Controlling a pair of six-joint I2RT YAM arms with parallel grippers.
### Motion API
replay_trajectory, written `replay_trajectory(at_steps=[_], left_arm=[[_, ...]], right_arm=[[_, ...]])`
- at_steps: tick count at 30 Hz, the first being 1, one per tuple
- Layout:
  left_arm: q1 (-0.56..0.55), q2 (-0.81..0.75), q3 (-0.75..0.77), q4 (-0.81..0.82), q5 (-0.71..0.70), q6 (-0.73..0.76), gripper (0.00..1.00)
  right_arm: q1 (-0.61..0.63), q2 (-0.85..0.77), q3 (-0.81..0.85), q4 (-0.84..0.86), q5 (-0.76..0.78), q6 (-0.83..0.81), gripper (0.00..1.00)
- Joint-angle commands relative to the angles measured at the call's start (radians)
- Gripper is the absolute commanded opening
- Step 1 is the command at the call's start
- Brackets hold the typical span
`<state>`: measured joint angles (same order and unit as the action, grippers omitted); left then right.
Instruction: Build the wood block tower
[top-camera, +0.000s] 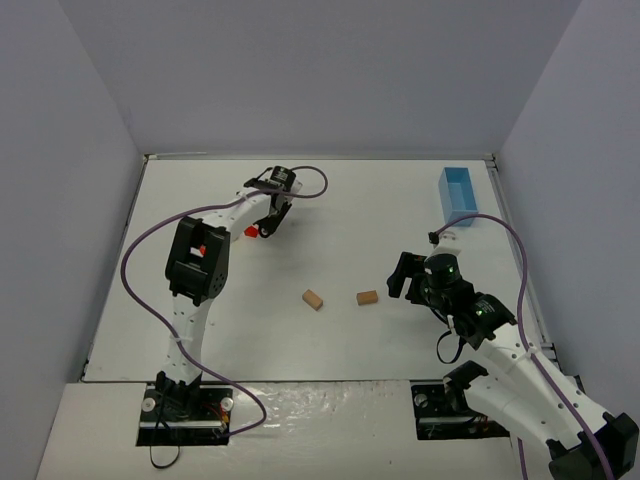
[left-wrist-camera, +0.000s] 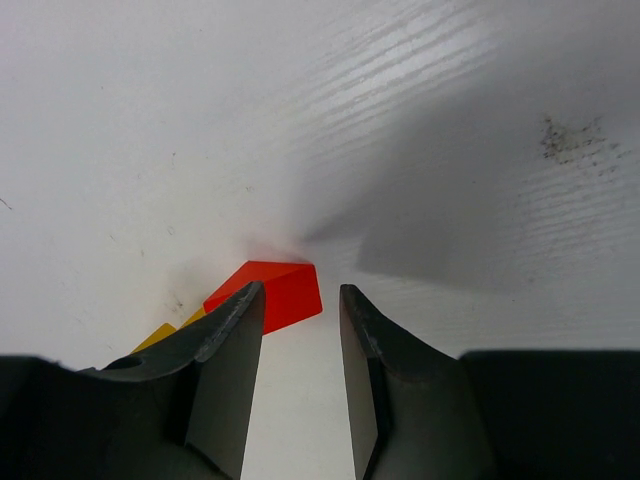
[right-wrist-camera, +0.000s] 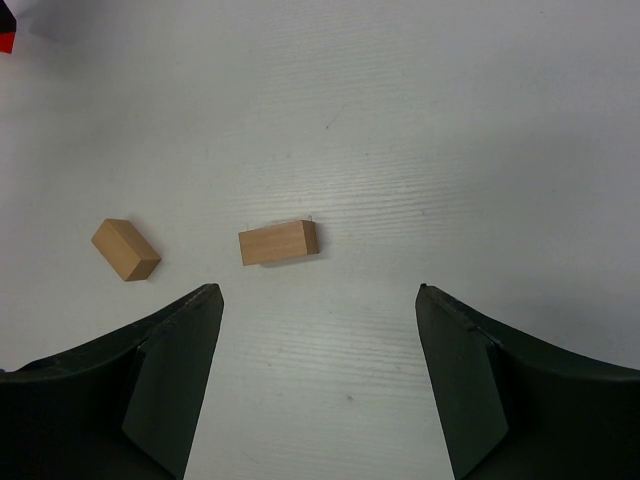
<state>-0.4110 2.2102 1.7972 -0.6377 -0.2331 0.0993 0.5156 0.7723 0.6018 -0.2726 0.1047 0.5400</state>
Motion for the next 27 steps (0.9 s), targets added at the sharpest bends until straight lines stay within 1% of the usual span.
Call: replay_trajectory(at_steps=[1, 6, 13, 27], left_arm=[[0.017, -0.004, 0.054, 0.018, 0.008, -0.062, 0.32], [0.023, 0.01, 0.056, 0.017, 0.021, -0.082, 0.32], [0.026, 0.022, 0.067, 0.021, -0.037, -0.082, 0.32], [0.065, 0.0, 0.034, 0.048, -0.086, -0.066, 0.32]], right_arm=[[-0.003, 0.005, 0.0, 0.053, 0.012, -0.01, 0.75], [-0.002, 0.005, -0.002, 0.053, 0.012, -0.009, 0.75], [-0.002, 0.005, -0.002, 0.053, 0.01, -0.011, 0.76], [-0.002, 0.014, -0.001, 0.053, 0.012, -0.015, 0.76]])
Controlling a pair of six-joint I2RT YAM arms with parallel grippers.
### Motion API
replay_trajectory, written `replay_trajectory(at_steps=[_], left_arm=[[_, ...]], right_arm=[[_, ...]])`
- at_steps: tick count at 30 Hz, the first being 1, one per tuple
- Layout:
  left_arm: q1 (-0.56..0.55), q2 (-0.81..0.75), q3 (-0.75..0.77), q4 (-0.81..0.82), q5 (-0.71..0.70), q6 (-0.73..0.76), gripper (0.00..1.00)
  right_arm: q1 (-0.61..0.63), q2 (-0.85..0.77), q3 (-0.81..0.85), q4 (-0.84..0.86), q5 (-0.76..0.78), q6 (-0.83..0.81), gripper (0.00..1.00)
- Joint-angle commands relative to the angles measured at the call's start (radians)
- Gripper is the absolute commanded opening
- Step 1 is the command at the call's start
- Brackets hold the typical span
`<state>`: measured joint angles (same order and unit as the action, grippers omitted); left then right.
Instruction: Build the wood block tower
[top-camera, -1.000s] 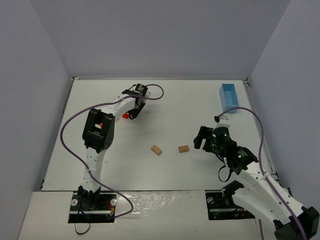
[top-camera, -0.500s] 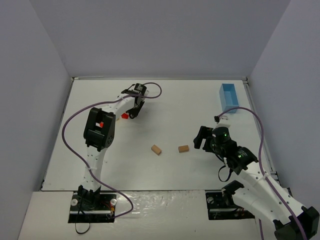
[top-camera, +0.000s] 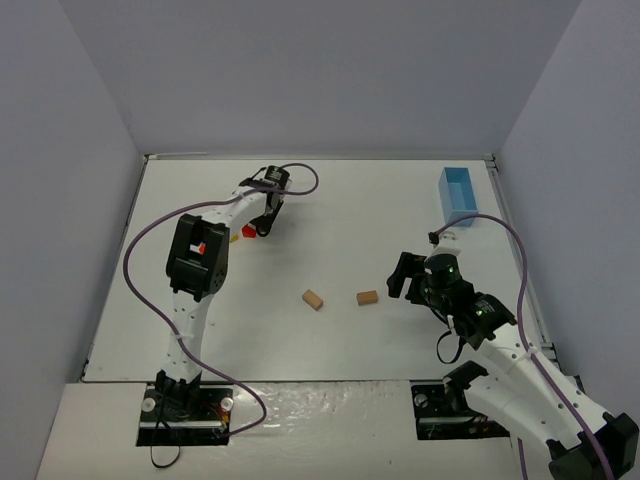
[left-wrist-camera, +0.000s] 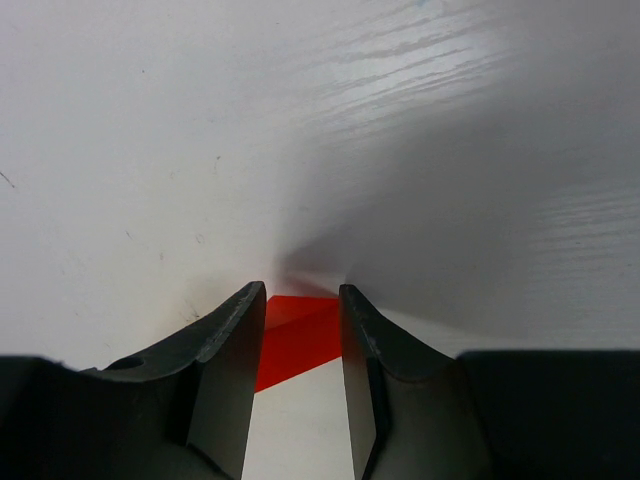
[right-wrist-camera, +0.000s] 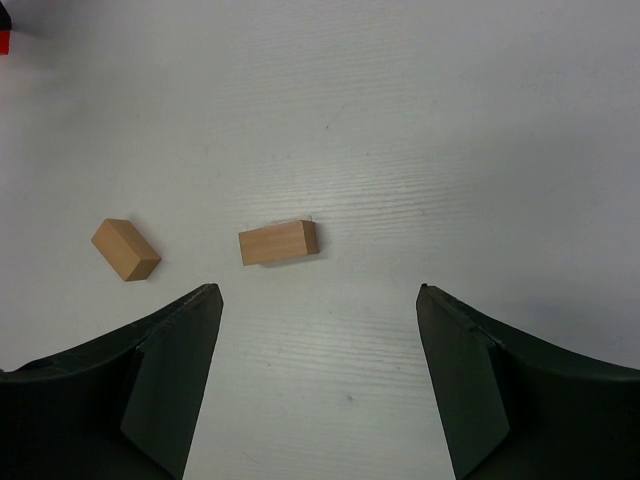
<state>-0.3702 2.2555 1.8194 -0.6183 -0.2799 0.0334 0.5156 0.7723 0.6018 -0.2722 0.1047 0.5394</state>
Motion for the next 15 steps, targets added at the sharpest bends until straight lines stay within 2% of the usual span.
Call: replay_trajectory(at_steps=[1, 15], left_arm=[[0.027, -0.046, 0.011, 0.03, -0.043, 0.001, 0.32], [0.053, -0.061, 0.04, 0.048, -0.028, 0.01, 0.32]], right_arm=[[-0.002, 0.016, 0.001, 0.053, 0.012, -0.015, 0.76], [-0.002, 0.013, -0.001, 0.054, 0.01, -0.014, 0.76]])
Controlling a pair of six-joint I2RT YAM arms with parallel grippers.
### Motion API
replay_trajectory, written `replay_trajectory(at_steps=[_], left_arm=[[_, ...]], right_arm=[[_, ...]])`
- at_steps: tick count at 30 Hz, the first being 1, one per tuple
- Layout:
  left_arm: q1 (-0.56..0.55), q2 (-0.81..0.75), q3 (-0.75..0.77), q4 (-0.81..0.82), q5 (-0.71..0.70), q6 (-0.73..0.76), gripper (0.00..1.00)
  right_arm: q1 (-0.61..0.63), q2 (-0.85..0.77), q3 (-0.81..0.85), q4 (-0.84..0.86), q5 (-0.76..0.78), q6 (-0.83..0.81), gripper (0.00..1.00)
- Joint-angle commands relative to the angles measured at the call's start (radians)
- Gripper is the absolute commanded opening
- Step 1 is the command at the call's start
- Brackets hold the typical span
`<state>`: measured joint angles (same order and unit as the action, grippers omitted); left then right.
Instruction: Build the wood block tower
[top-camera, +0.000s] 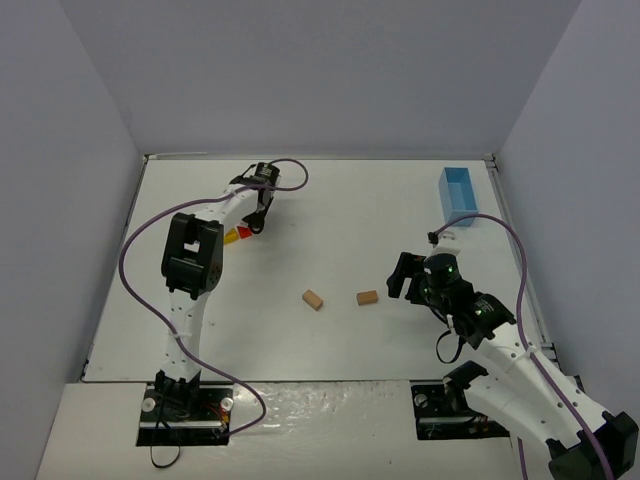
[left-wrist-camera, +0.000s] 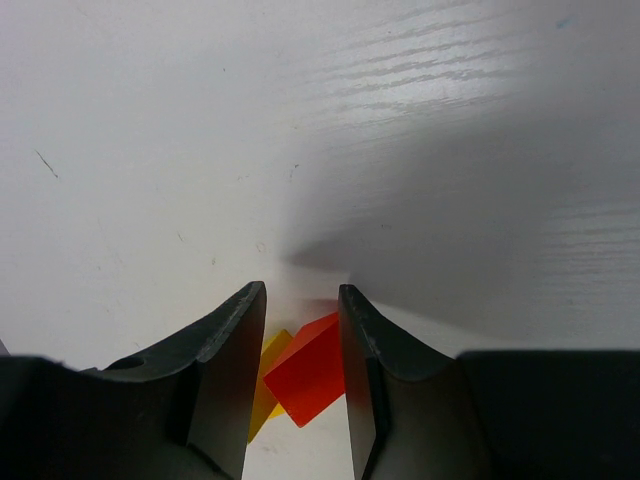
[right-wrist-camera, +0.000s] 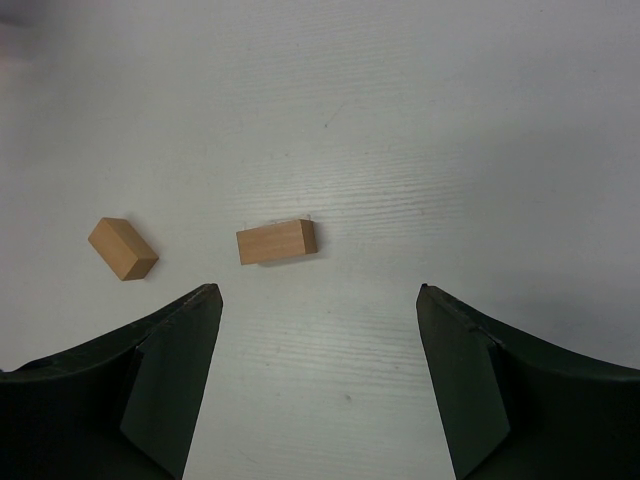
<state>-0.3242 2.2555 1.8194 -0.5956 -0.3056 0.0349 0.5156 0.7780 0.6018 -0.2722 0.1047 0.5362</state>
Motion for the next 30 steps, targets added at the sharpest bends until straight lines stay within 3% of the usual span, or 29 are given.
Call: replay_trajectory(at_steps=[1, 10, 18, 30], left_arm=[[0.006, -0.079, 0.05, 0.026, 0.022, 0.008, 0.32], [-0.01, -0.224, 0.027, -0.039, 0.201, 0.106, 0.33], [-0.012, -0.25, -0.086, -0.062, 0.186, 0.178, 0.34], [-0.033, -0.169, -0.069, -0.057, 0.127, 0.204, 0.34]], right_arm=[[-0.002, 0.009, 0.0, 0.054, 0.01, -0.011, 0.76], [-0.002, 0.004, -0.002, 0.054, 0.009, -0.01, 0.76], [-0.002, 0.007, 0.002, 0.054, 0.003, -0.012, 0.76], [-0.002, 0.008, 0.002, 0.054, -0.002, -0.012, 0.76]])
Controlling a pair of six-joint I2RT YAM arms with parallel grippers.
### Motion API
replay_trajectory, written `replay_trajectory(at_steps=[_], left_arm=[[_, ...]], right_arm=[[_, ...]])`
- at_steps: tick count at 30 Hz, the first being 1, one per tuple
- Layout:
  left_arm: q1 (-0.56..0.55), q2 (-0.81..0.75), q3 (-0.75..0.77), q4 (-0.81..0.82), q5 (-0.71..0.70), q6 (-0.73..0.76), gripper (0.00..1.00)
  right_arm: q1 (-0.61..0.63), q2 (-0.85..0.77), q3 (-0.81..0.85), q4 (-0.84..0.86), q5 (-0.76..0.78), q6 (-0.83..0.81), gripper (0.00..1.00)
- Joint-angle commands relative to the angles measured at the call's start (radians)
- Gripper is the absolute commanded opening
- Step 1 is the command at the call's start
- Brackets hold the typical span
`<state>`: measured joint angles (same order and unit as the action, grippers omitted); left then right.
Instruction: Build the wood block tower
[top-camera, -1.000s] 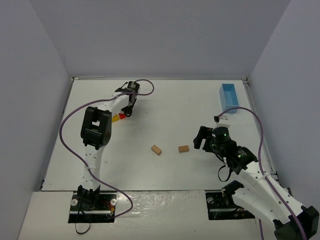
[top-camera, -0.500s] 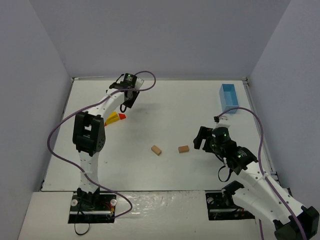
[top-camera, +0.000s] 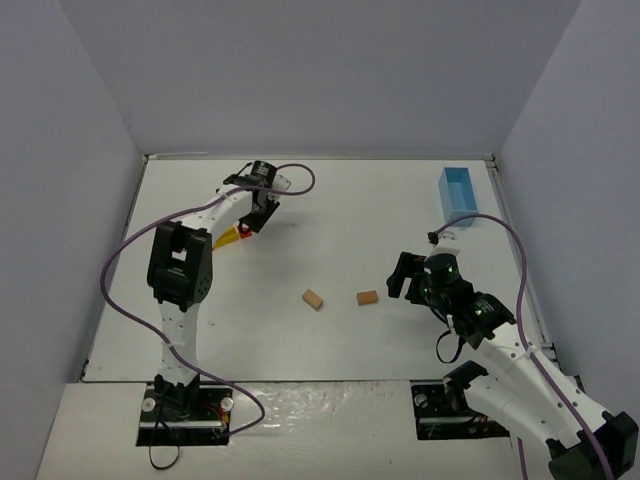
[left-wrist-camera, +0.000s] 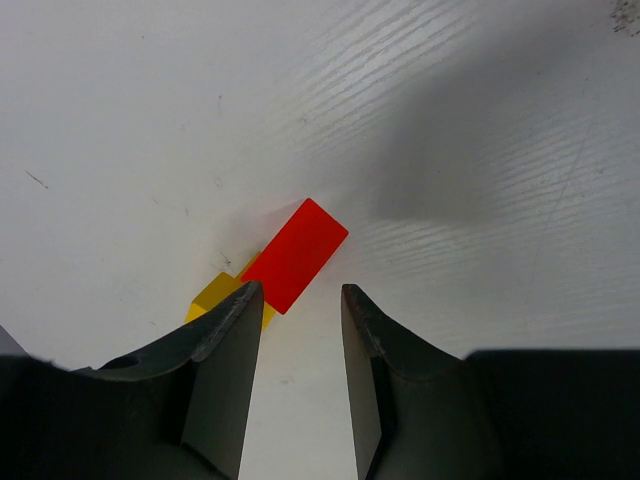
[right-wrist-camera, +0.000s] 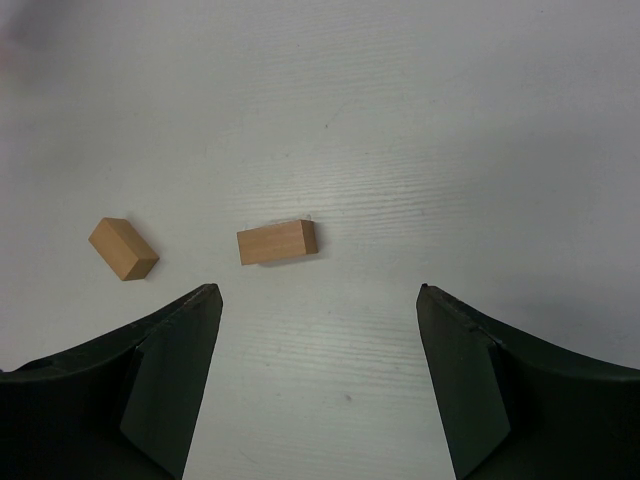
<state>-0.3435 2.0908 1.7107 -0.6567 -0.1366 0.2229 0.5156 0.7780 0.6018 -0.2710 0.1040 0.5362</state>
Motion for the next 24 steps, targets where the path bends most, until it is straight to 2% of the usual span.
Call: replay_trajectory(at_steps=[1, 12, 24], left_arm=[[-0.017, 0.002, 0.041, 0.005, -0.05, 0.015, 0.34], [-0.032, 0.018, 0.002, 0.076, -0.152, -0.005, 0.34], [-0.032, 0.033, -0.006, 0.097, -0.176, 0.009, 0.34]], right_arm=[[-0.002, 0.009, 0.003, 0.053, -0.003, -0.012, 0.76], [-0.002, 0.017, 0.002, 0.054, -0.007, -0.015, 0.76], [-0.002, 0.023, -0.002, 0.059, -0.019, -0.018, 0.77]])
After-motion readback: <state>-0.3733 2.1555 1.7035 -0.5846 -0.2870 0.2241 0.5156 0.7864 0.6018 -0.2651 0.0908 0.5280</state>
